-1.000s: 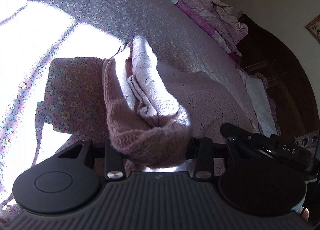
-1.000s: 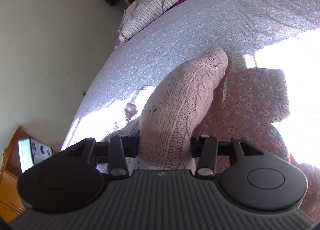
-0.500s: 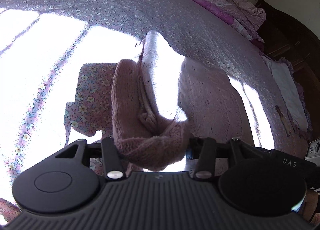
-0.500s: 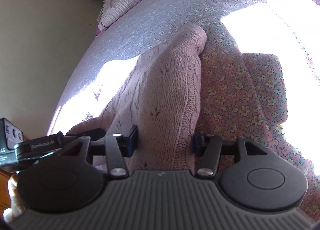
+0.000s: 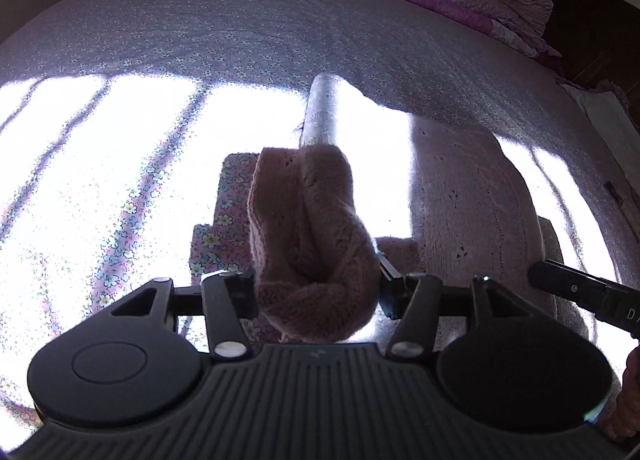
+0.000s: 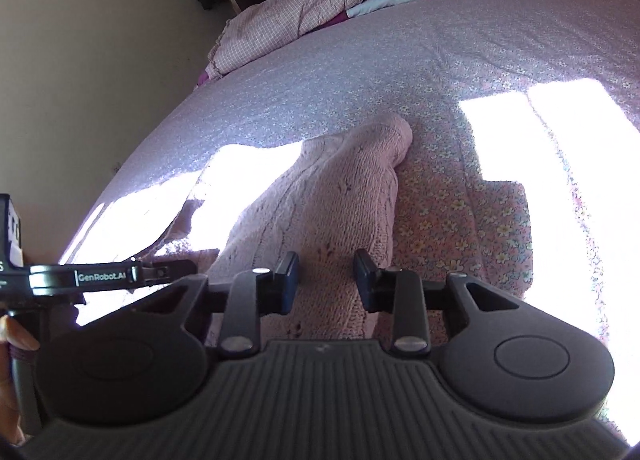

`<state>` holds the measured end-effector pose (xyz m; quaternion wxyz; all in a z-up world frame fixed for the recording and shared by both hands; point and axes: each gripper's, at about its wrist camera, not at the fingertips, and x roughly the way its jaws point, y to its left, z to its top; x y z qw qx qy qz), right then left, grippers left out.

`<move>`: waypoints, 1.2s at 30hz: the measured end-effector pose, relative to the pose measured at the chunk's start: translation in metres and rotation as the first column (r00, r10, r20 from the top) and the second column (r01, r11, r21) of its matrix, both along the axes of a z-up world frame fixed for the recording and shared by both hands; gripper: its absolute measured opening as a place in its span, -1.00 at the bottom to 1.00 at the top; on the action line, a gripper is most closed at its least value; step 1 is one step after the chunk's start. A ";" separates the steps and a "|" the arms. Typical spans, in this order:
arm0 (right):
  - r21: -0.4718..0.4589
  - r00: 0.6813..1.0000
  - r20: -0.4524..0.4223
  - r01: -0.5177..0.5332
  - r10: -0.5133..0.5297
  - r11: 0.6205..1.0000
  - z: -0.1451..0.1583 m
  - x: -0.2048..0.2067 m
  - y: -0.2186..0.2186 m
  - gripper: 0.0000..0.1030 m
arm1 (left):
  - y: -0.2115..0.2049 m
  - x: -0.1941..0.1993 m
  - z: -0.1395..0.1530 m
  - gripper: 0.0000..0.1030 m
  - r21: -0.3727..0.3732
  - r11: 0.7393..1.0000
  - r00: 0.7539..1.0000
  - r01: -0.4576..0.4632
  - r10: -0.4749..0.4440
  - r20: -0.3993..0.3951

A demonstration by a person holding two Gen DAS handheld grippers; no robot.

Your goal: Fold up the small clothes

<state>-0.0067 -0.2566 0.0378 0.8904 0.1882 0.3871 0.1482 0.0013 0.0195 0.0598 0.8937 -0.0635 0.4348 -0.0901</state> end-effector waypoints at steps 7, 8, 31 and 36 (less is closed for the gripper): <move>0.027 1.000 -0.008 0.002 -0.002 1.000 -0.015 0.005 0.001 -0.32 | -0.004 -0.001 0.005 0.32 0.042 0.999 1.000 0.005 -0.006 0.026; 0.028 1.000 -0.007 0.004 -0.004 1.000 -0.013 0.004 0.002 -0.32 | -0.006 -0.003 0.008 0.32 0.056 0.998 0.999 0.013 -0.015 0.032; -0.097 0.996 -0.080 0.037 -0.045 0.995 0.011 -0.031 0.014 0.44 | -0.039 -0.047 0.015 0.41 0.158 0.987 1.000 -0.017 0.020 -0.021; -0.090 0.989 -0.146 -0.010 -0.004 0.996 -0.005 -0.035 0.021 0.44 | -0.047 -0.049 0.010 0.41 0.209 0.978 1.000 -0.007 0.012 -0.019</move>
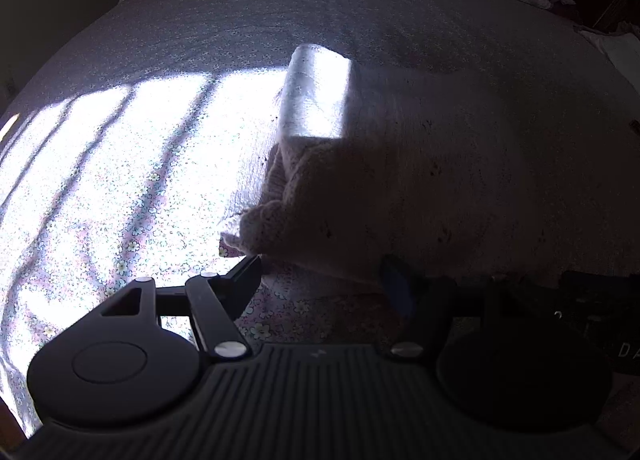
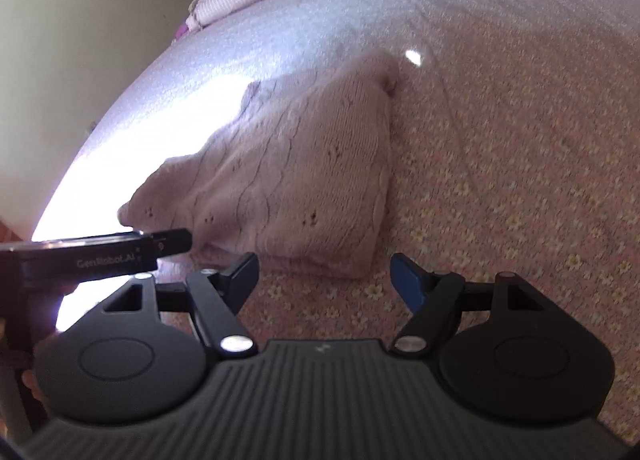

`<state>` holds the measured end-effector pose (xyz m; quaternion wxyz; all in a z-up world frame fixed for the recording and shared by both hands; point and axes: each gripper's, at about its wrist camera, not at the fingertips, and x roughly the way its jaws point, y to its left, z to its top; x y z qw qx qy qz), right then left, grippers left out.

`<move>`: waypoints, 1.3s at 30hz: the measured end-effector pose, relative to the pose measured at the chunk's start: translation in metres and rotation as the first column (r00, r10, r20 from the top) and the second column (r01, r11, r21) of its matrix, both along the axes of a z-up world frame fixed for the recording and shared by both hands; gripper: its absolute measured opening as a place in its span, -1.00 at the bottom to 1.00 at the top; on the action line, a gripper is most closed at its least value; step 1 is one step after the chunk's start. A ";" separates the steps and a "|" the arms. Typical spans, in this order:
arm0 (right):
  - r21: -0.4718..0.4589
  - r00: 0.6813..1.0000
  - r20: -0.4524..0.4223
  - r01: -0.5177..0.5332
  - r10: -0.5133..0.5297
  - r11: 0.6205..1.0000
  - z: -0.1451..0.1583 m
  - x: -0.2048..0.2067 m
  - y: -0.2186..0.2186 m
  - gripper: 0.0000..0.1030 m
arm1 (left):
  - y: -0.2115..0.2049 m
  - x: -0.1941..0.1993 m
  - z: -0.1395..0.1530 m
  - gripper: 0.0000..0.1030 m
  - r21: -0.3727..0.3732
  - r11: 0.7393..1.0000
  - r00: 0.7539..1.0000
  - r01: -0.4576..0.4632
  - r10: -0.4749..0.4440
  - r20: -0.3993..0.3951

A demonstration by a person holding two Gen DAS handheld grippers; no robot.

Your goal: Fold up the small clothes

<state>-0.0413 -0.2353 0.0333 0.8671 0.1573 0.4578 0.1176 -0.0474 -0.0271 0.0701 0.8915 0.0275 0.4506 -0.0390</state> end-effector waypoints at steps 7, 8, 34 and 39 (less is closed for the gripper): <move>0.008 0.999 -0.033 -0.001 0.002 1.000 -0.008 0.001 0.006 0.44 | -0.007 0.001 -0.003 0.42 0.028 1.000 1.000 0.000 0.000 0.000; 0.008 1.000 -0.031 0.000 0.000 1.000 -0.008 0.001 0.007 0.44 | -0.009 0.000 -0.003 0.42 0.029 1.000 1.000 -0.001 0.001 -0.001; 0.013 1.000 -0.016 -0.003 0.003 1.000 -0.003 0.002 0.009 0.44 | -0.004 0.004 -0.014 0.49 0.015 1.000 1.000 -0.014 0.014 -0.022; 0.013 1.000 -0.015 -0.004 0.004 1.000 -0.002 0.002 0.010 0.44 | -0.004 0.005 -0.013 0.49 0.015 1.000 1.000 -0.014 0.015 -0.019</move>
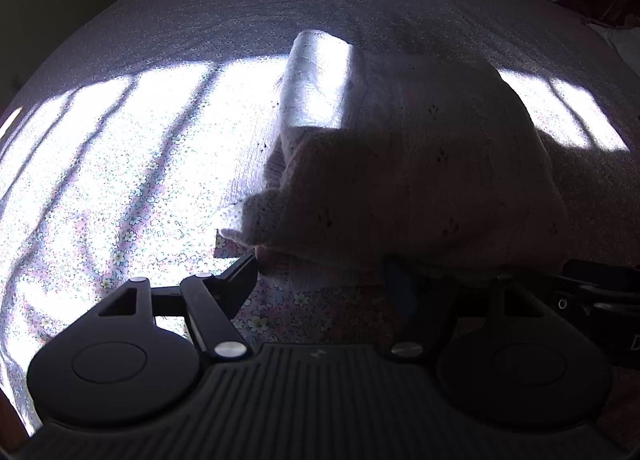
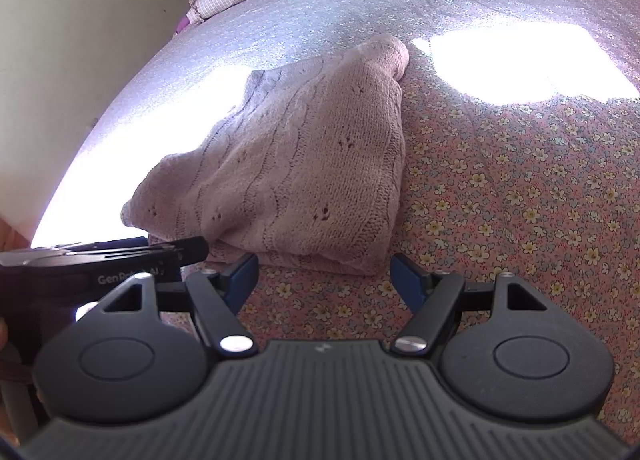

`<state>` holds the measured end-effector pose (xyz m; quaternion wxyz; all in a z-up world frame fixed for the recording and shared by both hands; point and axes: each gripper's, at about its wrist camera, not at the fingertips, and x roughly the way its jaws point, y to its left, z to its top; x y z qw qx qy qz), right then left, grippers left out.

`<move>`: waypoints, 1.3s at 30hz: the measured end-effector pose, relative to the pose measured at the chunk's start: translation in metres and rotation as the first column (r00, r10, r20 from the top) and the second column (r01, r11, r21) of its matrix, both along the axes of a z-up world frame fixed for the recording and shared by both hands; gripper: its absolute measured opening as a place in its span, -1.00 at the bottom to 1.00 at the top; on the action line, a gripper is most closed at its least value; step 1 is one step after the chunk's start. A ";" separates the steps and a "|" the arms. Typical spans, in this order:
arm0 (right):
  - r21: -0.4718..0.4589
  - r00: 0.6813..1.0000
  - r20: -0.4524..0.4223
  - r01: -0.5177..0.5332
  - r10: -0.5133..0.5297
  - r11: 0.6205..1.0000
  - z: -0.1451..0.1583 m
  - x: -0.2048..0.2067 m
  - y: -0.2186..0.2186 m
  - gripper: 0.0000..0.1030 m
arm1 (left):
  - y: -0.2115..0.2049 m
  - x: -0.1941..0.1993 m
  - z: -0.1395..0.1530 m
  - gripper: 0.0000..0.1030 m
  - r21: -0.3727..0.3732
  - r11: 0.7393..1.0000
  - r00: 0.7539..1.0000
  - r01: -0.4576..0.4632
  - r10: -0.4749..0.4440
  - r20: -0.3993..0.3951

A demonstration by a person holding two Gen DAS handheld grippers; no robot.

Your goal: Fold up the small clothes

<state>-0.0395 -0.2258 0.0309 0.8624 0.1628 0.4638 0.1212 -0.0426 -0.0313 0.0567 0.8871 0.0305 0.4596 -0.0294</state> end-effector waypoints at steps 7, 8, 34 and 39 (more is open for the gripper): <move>0.001 1.000 0.004 -0.003 0.003 1.000 0.000 0.001 -0.001 0.44 | 0.000 -0.001 0.001 0.49 -0.007 1.000 1.000 -0.006 0.006 0.000; 0.000 1.000 0.004 -0.004 0.004 1.000 0.000 0.002 -0.001 0.44 | 0.000 -0.001 0.001 0.49 -0.007 1.000 1.000 -0.006 0.006 0.000; -0.002 1.000 0.011 -0.012 0.012 1.000 0.002 0.001 0.000 0.44 | 0.001 0.001 -0.002 0.49 -0.007 1.000 1.000 -0.014 0.014 -0.019; -0.002 1.000 0.011 -0.011 0.011 1.000 0.002 0.001 0.000 0.44 | 0.002 0.002 -0.004 0.49 -0.006 1.000 1.000 -0.020 0.020 -0.024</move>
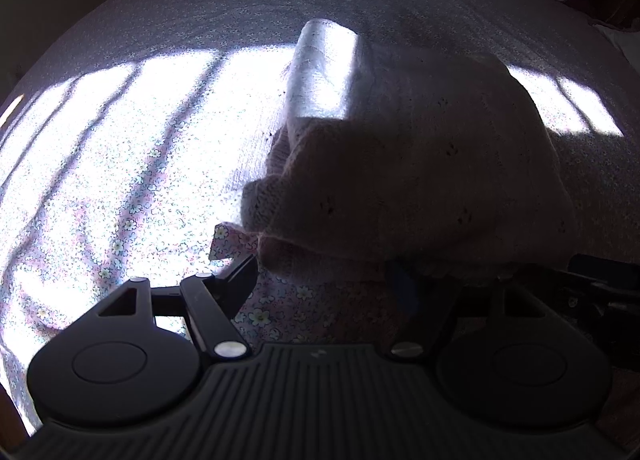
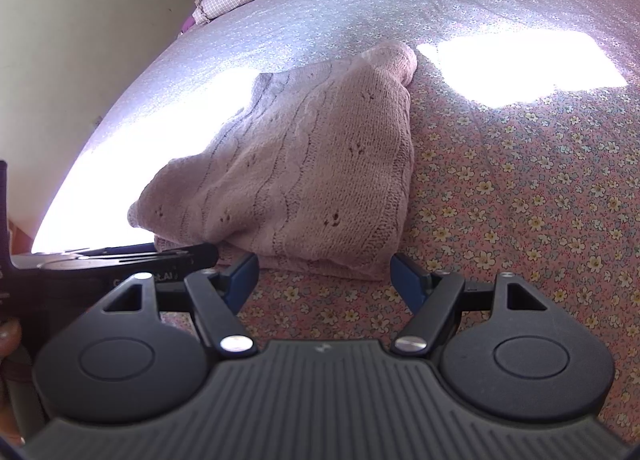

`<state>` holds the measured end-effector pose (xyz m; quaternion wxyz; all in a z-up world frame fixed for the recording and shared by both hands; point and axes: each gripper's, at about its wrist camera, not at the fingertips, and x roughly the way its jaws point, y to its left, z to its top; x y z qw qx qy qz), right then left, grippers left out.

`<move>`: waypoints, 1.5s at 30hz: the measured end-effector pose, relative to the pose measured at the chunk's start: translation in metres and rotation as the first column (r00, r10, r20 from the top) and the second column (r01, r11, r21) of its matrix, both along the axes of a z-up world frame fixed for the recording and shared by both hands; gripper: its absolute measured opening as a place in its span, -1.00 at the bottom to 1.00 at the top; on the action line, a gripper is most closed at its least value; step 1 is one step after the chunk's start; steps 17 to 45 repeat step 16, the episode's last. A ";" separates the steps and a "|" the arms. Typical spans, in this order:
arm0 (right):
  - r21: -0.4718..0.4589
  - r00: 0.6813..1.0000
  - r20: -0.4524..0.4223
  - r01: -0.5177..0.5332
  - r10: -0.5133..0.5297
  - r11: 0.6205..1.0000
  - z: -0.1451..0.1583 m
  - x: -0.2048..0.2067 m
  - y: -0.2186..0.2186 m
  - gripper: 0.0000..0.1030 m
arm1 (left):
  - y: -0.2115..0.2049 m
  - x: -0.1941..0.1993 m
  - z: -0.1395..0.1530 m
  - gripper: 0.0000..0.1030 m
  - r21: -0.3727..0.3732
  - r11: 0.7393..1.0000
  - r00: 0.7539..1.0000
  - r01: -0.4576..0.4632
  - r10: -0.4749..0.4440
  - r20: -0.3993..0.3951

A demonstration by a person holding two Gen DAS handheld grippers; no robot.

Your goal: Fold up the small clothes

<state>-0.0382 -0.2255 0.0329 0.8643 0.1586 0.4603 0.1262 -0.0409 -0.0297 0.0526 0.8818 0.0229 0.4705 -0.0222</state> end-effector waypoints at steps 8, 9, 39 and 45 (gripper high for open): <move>0.001 1.000 0.001 -0.001 0.001 1.000 0.000 0.000 0.000 0.44 | -0.002 0.000 0.001 0.49 0.002 1.000 1.000 -0.001 0.001 0.005; 0.000 1.000 0.000 -0.001 0.001 1.000 0.000 0.000 0.000 0.44 | -0.002 0.000 0.001 0.49 0.002 1.000 1.000 -0.001 0.001 0.005; 0.001 1.000 0.002 -0.001 0.001 1.000 0.001 -0.002 0.000 0.44 | -0.003 -0.001 0.001 0.49 0.000 1.000 1.000 0.003 -0.003 0.004; 0.001 1.000 0.002 -0.001 0.001 1.000 0.001 -0.002 0.000 0.44 | -0.003 -0.001 0.001 0.49 0.000 1.000 1.000 0.003 -0.003 0.004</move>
